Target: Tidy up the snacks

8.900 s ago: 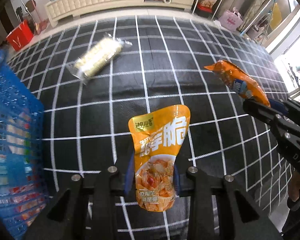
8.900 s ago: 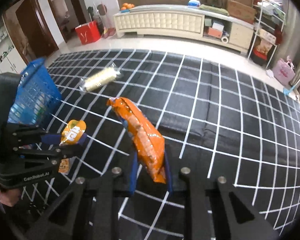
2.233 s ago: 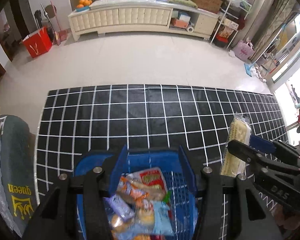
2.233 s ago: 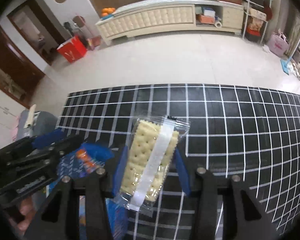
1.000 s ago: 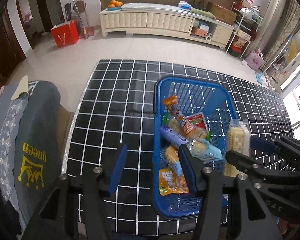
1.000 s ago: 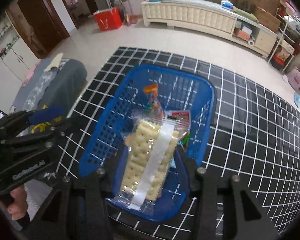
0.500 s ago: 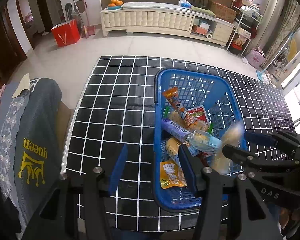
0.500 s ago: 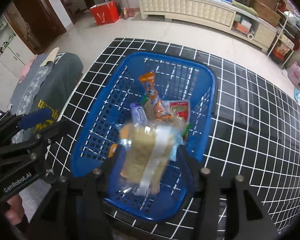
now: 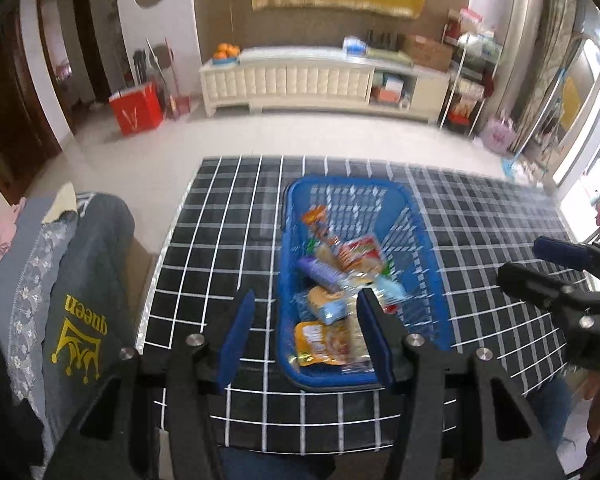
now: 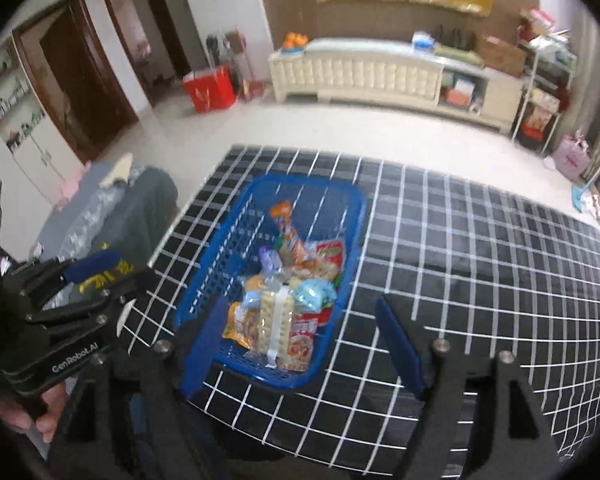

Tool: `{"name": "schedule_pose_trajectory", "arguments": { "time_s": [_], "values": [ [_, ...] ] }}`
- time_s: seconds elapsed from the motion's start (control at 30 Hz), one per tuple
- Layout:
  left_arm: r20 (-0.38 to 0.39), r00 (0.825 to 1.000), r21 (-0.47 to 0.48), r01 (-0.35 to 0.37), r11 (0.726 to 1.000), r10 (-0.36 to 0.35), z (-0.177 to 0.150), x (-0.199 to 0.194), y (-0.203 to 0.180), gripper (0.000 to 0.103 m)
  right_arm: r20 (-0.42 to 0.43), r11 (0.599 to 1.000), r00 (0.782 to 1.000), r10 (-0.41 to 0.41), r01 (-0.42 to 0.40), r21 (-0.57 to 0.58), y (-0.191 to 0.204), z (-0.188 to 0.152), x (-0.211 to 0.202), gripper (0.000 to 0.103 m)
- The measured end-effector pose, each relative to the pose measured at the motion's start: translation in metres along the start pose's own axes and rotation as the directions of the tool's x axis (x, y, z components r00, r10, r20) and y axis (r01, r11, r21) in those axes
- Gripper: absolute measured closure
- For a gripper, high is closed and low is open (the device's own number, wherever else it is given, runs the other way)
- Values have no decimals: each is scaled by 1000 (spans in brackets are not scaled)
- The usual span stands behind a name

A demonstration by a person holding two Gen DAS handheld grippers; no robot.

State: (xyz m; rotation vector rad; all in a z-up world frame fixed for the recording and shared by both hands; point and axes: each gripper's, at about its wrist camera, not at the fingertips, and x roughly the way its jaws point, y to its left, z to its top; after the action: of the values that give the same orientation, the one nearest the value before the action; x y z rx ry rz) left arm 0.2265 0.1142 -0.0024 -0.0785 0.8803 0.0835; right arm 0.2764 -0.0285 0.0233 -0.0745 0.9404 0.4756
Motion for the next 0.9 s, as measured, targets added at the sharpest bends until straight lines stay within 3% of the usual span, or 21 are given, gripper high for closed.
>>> {"name": "schedule_pose_trajectory", "arguments": {
  "time_s": [0.17, 0.37, 0.5, 0.73, 0.9],
  "values": [
    [115, 993, 10, 22, 1000, -23, -12, -52, -26, 52, 142, 999, 989, -34, 32, 11, -9, -17, -67, 16],
    [251, 968, 22, 21, 1000, -25, -38, -112, -56, 52, 269, 997, 960, -76, 70, 32, -20, -47, -124, 7],
    [336, 941, 23, 27, 999, -34, -55, -149, -72, 52, 359, 993, 927, -113, 113, 20, -20, -66, -160, 5],
    [416, 907, 14, 55, 998, -55, -81, -199, -86, 52, 537, 970, 820, -200, 241, -8, 0, -110, -216, 0],
    [458, 887, 33, 44, 998, -54, -96, -219, -92, 52, 582, 961, 785, -213, 277, -22, 11, -130, -233, 0]
  ]
}}
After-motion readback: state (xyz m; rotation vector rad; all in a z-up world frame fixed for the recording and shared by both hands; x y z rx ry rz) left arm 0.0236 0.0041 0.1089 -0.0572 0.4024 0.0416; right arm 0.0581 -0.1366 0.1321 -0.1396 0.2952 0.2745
